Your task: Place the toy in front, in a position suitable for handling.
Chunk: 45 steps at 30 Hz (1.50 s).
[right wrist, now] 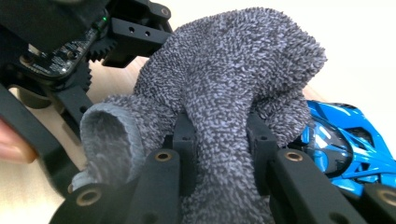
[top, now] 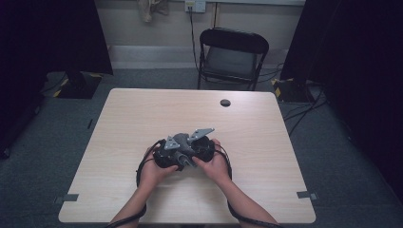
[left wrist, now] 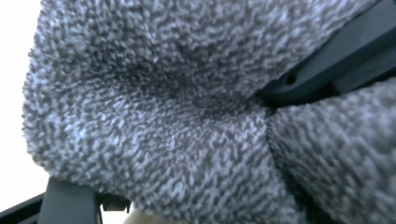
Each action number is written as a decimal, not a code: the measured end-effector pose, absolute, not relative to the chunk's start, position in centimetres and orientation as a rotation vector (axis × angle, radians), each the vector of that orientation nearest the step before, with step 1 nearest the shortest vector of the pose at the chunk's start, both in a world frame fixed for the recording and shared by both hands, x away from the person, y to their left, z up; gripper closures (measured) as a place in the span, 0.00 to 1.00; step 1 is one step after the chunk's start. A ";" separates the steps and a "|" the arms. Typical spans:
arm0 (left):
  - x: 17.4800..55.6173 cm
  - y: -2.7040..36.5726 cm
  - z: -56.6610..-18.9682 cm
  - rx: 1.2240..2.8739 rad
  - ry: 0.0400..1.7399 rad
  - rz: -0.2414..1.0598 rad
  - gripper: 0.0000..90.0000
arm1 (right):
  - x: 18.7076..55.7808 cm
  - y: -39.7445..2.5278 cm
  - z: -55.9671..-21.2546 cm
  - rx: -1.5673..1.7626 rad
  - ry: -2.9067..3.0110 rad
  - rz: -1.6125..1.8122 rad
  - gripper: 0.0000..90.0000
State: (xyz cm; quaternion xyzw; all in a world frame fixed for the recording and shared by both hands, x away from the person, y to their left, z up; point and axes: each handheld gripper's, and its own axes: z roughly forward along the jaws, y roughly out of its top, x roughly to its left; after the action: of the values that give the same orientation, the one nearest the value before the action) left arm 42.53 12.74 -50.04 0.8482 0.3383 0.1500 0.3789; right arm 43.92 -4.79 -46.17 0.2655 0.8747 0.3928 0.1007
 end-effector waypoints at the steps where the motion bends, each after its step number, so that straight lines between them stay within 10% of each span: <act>1: 42.5 12.7 -50.0 2.167 0.864 0.383 0.27 | 44.2 -5.2 -46.2 0.831 2.573 1.185 0.79; 45: 42.4 12.7 -50.1 2.160 0.873 0.373 0.27 | 48.7 -11.1 -45.3 1.139 2.390 1.119 0.79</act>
State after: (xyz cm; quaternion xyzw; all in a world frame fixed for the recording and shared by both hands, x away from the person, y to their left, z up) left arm 42.45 12.75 -50.07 0.8463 0.3421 0.1461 0.3813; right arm 48.70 -11.11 -45.32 0.3926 0.8242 0.3858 0.1331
